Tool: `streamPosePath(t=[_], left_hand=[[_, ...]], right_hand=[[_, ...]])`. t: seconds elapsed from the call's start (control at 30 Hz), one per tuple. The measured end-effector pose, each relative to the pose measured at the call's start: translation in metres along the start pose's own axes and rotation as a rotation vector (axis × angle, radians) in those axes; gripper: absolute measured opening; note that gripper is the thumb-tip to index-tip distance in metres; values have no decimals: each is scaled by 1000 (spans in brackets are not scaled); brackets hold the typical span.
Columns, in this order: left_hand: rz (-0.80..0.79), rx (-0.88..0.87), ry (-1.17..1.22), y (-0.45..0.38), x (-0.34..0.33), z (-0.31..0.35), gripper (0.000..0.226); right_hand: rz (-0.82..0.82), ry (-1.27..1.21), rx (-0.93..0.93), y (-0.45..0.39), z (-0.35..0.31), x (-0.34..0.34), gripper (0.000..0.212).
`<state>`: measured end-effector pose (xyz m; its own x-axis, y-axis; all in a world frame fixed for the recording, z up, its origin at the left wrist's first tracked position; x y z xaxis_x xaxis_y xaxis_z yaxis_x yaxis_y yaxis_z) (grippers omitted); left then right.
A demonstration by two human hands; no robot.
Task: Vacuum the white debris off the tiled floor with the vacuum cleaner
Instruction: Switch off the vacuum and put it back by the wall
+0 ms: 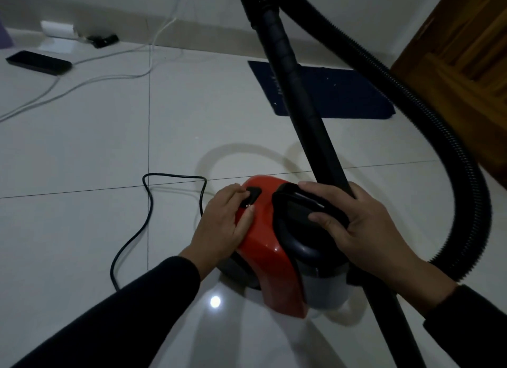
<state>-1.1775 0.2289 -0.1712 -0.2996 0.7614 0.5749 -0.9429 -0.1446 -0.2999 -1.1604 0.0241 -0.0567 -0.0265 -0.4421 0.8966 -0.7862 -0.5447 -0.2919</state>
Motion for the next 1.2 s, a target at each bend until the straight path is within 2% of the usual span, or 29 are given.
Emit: streamPosePath(t=[0.27,0.53,0.73,0.83,1.0,1.07,1.2], left_hand=[[22,-134,-225,-8,3,4,43],[-52,-198,-412,-9,4,5,42],[-68,-105,-357,2,1,8,53],[-124,-60,-213,5,-1,13,65],[-177,-223,25,-13,-9,53,63],[-223,-296,15,-21,-15,68,59],[-292,-430,-98,-37,-25,88,50]], right_hand=[[-27,-9,-28,-1,0,-1,53],[-26,-13,-20,-3,2,-2,48],[-4,-5,-6,-2,1,3,59],[-1,-11,-18,0,2,6,60],[22,-20,-64,1,8,12,72],[42,-58,-76,3,9,14,79],[77,-19,-84,8,19,23,78]])
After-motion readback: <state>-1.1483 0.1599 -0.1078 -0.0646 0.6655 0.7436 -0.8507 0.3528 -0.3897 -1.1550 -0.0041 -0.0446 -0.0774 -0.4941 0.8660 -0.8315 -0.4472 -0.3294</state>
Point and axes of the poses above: each hand's wrist, its own y-axis away from the middle knuckle, its own x-axis out of the back of the hand, z = x × y, the point moved 4 cm from there along -y, towards the middle knuckle, and after that the axes turned 4 degrees about y, right-handed, at the moved point
